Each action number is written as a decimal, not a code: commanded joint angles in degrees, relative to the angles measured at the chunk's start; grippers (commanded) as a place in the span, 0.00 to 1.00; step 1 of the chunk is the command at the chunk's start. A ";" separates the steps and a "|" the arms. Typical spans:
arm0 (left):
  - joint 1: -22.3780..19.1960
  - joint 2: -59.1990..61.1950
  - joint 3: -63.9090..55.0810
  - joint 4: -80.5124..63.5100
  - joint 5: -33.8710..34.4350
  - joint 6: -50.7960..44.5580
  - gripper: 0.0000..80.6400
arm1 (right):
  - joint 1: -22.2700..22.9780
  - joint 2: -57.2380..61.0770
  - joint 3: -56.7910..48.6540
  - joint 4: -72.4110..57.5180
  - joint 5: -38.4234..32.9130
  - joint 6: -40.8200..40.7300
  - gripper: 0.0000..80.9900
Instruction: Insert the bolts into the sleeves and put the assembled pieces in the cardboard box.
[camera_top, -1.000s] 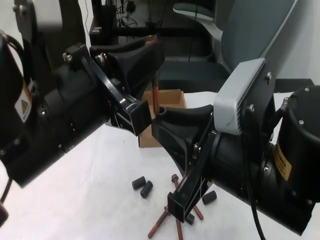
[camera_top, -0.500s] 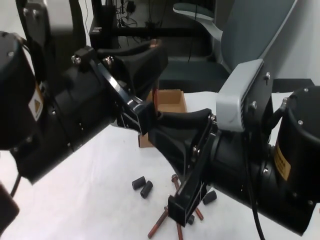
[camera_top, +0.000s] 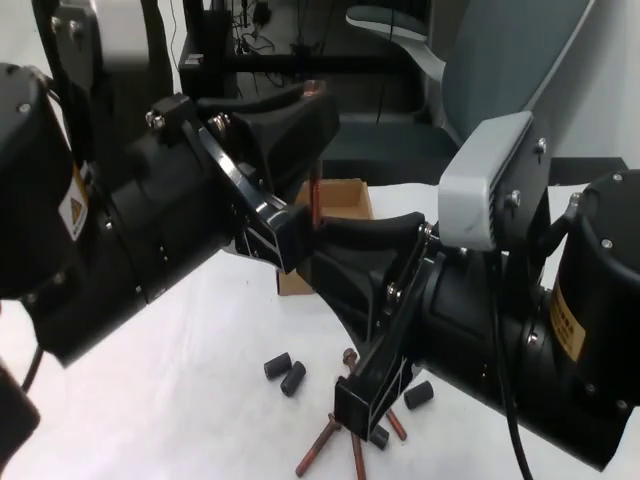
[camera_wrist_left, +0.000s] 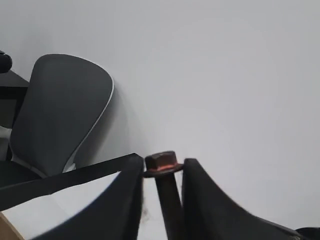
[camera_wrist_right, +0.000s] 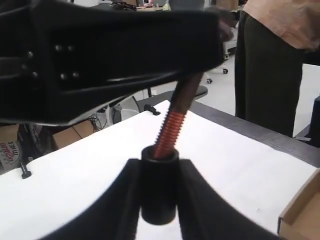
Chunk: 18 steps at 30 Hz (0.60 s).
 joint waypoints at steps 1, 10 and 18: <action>-0.16 0.15 -0.06 -0.11 2.31 -0.04 0.02 | -0.03 -0.06 -0.48 -1.20 2.12 0.49 0.00; -0.16 0.15 -0.06 3.58 6.54 -0.04 0.02 | -0.05 -0.06 -0.48 -1.20 4.96 2.49 0.00; -0.16 0.15 -0.06 7.99 9.27 -0.04 0.02 | -3.52 -0.06 -0.48 -0.78 2.06 5.92 0.00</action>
